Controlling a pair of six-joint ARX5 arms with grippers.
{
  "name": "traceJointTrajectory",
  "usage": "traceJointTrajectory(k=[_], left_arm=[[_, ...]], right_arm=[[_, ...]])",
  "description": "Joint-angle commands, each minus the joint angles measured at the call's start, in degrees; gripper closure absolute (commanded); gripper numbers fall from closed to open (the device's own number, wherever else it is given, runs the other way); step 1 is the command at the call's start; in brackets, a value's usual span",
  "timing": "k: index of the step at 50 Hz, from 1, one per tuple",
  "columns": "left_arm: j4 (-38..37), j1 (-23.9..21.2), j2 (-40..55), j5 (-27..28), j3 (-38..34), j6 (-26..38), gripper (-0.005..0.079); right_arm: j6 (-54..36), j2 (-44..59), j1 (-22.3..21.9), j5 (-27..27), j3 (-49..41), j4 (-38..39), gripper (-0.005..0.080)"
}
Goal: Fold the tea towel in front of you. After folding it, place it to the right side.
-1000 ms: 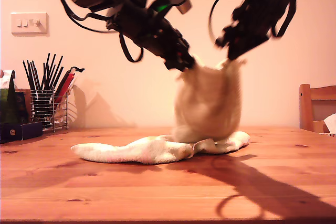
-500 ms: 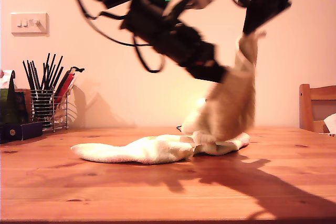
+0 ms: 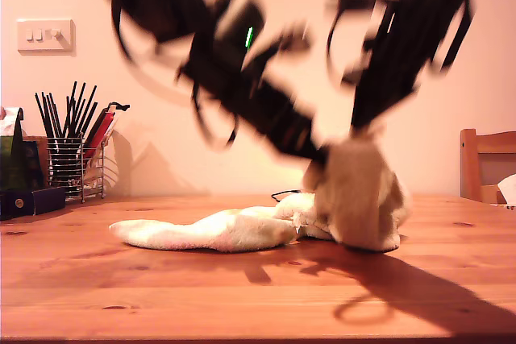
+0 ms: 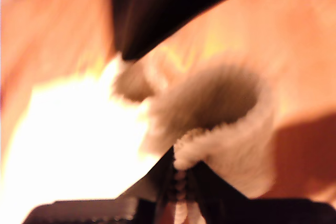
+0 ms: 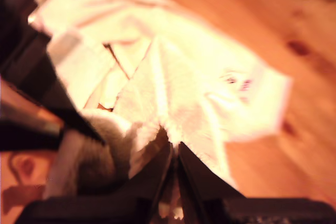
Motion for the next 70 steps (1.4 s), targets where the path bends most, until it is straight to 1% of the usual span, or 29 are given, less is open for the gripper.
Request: traceJointTrajectory(k=[1,9,18,27,30,39,44,51,58,60,62,67,70], left_arm=[[0.92,0.20,2.75,-0.63,0.02,-0.33,0.0764],[2.23,1.27,4.92,-3.87,0.09,-0.33,0.0764],[4.61,2.25,5.73,-9.90,0.09,-0.35,0.0764],[4.07,4.09,5.81,-10.58,0.09,-0.42,0.0764],[3.45,4.79,5.86,-10.73,0.09,-0.98,0.0764],[0.57,6.84,5.86,-12.46,0.09,-1.81,0.0764],[-2.32,7.76,5.86,-13.55,0.09,-1.81,0.0764],[-5.86,9.18,5.84,-17.25,0.11,-1.77,0.0764],[-9.60,11.10,5.64,-21.51,0.13,-1.79,0.0764],[-10.49,11.72,5.62,-23.06,0.13,-1.81,0.0764],[-11.39,12.44,5.51,-24.13,0.13,-1.84,0.0764],[-14.69,14.32,4.59,-24.90,0.13,-1.86,0.0764],[-16.00,15.37,3.87,-24.92,0.13,-1.99,0.0764]], right_arm=[[0.52,3.28,-0.68,-0.39,-0.76,2.60,0.0763],[1.29,9.31,-2.32,-0.44,-0.76,9.73,0.0763],[1.86,14.23,-2.73,-1.11,-0.74,17.64,0.0763],[4.76,18.14,-1.84,-1.95,-0.26,26.49,0.0763],[6.12,19.52,-1.55,-2.40,0.72,27.91,0.0763],[9.16,24.90,-0.17,-4.11,6.71,28.09,0.0764],[10.82,27.17,1.62,-4.72,10.16,28.06,0.0764],[12.35,29.81,5.22,-5.51,14.91,27.61,0.0764],[13.33,32.20,8.46,-6.38,19.80,25.77,0.0764],[13.66,32.74,9.03,-7.43,21.20,25.33,0.0764],[13.70,33.35,9.51,-7.21,22.51,24.26,0.0764],[12.72,33.35,10.45,-6.43,24.09,20.44,0.0764],[13.90,33.18,10.32,-6.97,24.76,19.12,0.0764]])
